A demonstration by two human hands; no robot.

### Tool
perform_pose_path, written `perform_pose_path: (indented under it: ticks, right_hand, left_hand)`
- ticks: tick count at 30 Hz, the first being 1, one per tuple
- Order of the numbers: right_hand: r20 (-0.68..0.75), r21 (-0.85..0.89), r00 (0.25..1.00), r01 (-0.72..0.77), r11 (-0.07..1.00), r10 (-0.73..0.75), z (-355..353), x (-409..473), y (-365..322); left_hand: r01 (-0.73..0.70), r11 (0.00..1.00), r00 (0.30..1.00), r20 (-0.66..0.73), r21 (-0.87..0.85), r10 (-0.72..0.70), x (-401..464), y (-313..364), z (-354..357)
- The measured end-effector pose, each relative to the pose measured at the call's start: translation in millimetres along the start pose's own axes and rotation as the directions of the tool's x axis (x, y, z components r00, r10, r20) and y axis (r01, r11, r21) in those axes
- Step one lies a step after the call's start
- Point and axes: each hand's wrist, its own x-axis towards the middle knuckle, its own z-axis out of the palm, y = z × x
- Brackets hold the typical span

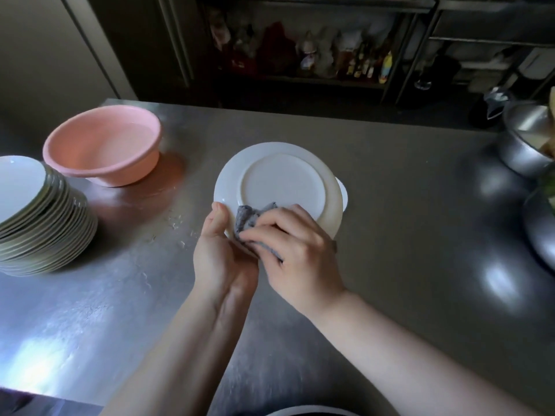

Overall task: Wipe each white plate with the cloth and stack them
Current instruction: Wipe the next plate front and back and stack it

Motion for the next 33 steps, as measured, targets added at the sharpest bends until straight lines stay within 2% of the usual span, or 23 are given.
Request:
perform_pose_path:
  ticks: [4, 7, 9, 11, 13, 15, 18, 20, 22, 23, 24, 26, 28, 33]
  right_hand:
    - [0.019, 0.062, 1.000, -0.010, 0.998, 0.009, -3.6, -1.9, 11.9]
    - [0.002, 0.058, 0.998, -0.062, 0.996, 0.062, -9.0, -17.8, 26.9]
    - [-0.040, 0.030, 0.975, -0.217, 0.976, 0.218, -17.9, -31.2, 42.4]
    - [-0.090, 0.048, 0.904, -0.414, 0.909, 0.417, -31.7, -40.2, 61.6]
    - [-0.143, 0.084, 0.830, -0.533, 0.842, 0.539, -45.1, -43.8, 79.5]
    - [-0.190, 0.103, 0.795, -0.568, 0.817, 0.577, -52.4, -43.6, 91.7]
    - [-0.228, 0.116, 0.775, -0.580, 0.806, 0.590, -53.2, -45.1, 103.5]
    - [-0.233, 0.122, 0.753, -0.605, 0.787, 0.615, -51.0, -48.8, 111.2]
    - [-0.244, 0.118, 0.727, -0.635, 0.764, 0.642, -49.3, -54.0, 119.1]
    - [-0.249, 0.112, 0.715, -0.648, 0.753, 0.653, -48.9, -56.8, 122.9]
    - [-0.252, 0.109, 0.705, -0.661, 0.743, 0.663, -48.9, -59.4, 126.3]
    - [-0.258, 0.104, 0.689, -0.677, 0.728, 0.678, -50.1, -63.6, 132.3]
    - [-0.266, 0.101, 0.684, -0.681, 0.725, 0.679, -52.9, -65.8, 137.6]
    - [-0.272, 0.088, 0.669, -0.698, 0.710, 0.692, -55.1, -68.0, 147.6]
  left_hand:
    - [-0.059, 0.994, 0.998, 0.039, 0.090, 0.056, 8.4, -2.4, -4.8]
    - [-0.124, 0.978, 0.991, -0.032, 0.166, 0.131, 17.1, -8.0, -9.1]
    - [-0.173, 0.963, 0.978, -0.077, 0.209, 0.193, 24.6, -9.8, -11.6]
    - [-0.218, 0.928, 0.963, -0.088, 0.301, 0.255, 33.9, -9.7, -15.8]
    - [-0.274, 0.852, 0.945, -0.039, 0.445, 0.324, 43.7, -9.2, -20.6]
    - [-0.402, 0.713, 0.895, 0.083, 0.574, 0.437, 55.4, -9.0, -20.9]
    - [-0.637, 0.361, 0.737, 0.401, 0.681, 0.544, 76.9, -12.2, -7.8]
    - [-0.722, 0.061, 0.623, 0.610, 0.689, 0.489, 96.1, -17.4, 0.5]
    - [-0.747, -0.273, 0.493, 0.781, 0.606, 0.384, 117.1, -25.0, 5.8]
    - [-0.747, -0.393, 0.437, 0.842, 0.535, 0.316, 128.5, -29.3, 6.9]
    - [-0.747, -0.473, 0.392, 0.884, 0.467, 0.254, 140.0, -34.0, 8.2]
    - [-0.739, -0.574, 0.323, 0.933, 0.353, 0.159, 160.8, -42.2, 10.7]
    - [-0.732, -0.634, 0.264, 0.962, 0.248, 0.072, 177.7, -50.8, 9.8]
    - [-0.761, -0.646, 0.126, 0.991, 0.064, -0.051, 202.5, -69.0, -3.0]
